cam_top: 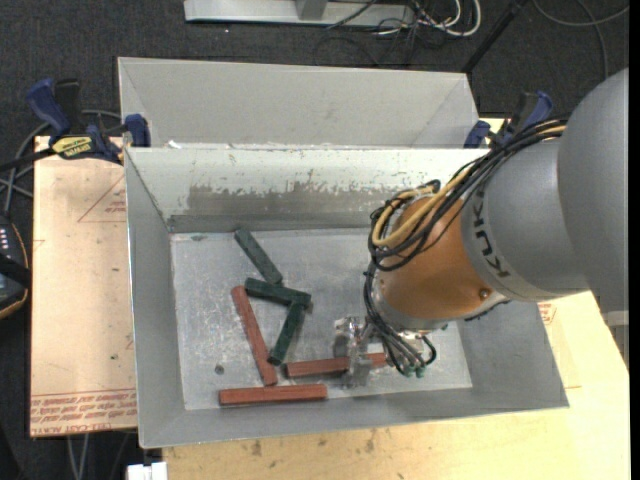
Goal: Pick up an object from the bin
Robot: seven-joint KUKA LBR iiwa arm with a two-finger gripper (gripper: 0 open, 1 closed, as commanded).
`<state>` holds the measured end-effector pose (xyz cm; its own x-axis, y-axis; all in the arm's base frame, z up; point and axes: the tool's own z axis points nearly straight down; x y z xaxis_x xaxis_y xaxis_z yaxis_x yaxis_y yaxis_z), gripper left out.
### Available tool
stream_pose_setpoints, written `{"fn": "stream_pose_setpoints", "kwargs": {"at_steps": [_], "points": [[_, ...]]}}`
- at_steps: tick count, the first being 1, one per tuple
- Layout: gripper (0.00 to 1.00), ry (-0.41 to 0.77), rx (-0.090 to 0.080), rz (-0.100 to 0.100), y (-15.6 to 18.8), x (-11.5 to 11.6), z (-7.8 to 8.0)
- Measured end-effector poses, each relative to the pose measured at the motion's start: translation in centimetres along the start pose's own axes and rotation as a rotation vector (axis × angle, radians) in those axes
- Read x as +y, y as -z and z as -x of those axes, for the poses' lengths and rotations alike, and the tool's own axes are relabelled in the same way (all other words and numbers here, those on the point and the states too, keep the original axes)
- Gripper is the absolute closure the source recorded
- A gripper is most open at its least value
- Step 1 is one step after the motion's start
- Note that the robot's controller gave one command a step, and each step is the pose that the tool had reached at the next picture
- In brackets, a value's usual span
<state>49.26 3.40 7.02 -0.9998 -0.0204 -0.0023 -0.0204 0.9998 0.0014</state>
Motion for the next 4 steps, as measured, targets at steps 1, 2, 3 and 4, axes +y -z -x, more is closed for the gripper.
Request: {"fn": "stream_pose_setpoints", "kwargs": {"at_steps": [1,2,3,4], "points": [[1.0,0.058,-0.01,-0.003,13.2,-4.5,1.8],[0.0,0.061,0.0,-0.001,12.8,-4.3,1.6],[0.0,-0.02,0.0,0.001,0.0,-2.2,-0.1],[1.0,-0.019,0.001,0.0,0.3,-2.3,-0.1]]}}
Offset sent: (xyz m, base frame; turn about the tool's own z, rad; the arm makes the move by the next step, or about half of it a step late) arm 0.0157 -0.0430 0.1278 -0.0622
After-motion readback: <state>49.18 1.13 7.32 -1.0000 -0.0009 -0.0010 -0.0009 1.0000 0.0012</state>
